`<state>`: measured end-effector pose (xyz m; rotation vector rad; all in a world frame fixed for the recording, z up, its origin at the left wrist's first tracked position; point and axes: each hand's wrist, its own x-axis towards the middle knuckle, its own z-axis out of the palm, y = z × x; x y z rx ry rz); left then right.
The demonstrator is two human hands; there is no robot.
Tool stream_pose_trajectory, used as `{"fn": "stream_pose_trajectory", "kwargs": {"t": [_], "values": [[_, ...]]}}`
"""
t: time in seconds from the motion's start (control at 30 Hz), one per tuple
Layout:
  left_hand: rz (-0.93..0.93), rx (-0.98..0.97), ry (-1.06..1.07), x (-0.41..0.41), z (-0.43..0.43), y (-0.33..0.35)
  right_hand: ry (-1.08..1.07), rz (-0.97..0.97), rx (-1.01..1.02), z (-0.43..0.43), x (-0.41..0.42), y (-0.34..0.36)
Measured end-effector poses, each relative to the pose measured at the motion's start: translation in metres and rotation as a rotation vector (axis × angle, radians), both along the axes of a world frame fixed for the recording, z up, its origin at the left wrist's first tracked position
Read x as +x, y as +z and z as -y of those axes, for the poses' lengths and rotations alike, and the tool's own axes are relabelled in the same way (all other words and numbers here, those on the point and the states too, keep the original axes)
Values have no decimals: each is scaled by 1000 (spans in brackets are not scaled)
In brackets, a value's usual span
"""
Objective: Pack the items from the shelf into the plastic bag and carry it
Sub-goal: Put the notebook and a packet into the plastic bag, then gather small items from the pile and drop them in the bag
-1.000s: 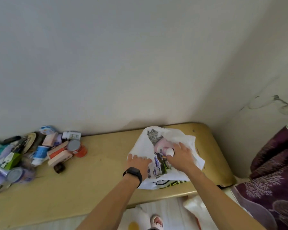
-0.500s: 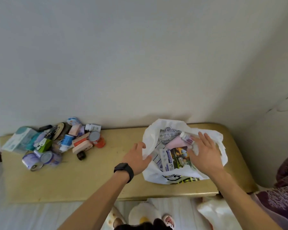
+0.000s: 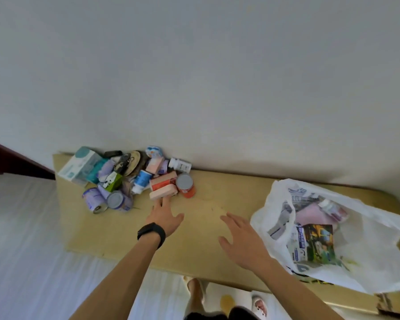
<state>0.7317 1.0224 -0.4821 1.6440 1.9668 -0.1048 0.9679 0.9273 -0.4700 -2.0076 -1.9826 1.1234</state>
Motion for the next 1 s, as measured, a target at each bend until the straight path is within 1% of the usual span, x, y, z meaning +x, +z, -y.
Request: {"fn": "stream_pose_trajectory", "kwargs": {"t": [0.1,0.23,0.33,0.4,0.47,0.5,0.53,0.57,0.63,0.67,0.73,0.8,0.87,1.0], "values": [[40,62,-54,-9,-39,-16,90,146,-215,-30,-13,-49],[49,158,-223,3,-83,-28,136,283,-381,-55,-19,-98],[16,150,-391,7,-102,-47,110,330,-391,-52,-27,-119],[39,114,-474,5,-110,-53,74,321,-385,-47,-32,-126],[78,101,-521,-1,-114,-53,54,322,-408,-48,-32,-125],[118,112,-507,-5,-114,-49,34,310,-426,-52,-33,-122],[193,134,-440,-10,-112,-43,-3,282,-435,-58,-35,-117],[304,141,-318,-17,-109,-36,-71,223,-422,-66,-38,-111],[578,98,-8,-35,-101,-21,-224,84,-323,-85,-48,-99],[712,60,153,-47,-96,-16,-255,50,-258,-95,-55,-94],[933,-5,440,-73,-83,-9,-242,30,-152,-116,-75,-87],[1115,-12,665,-100,-73,-5,-173,11,-92,-136,-100,-83],[1192,-13,791,-122,-66,-4,-52,26,-29,-154,-126,-83],[1155,30,859,-156,-60,-2,237,171,129,-174,-167,-93]]}}
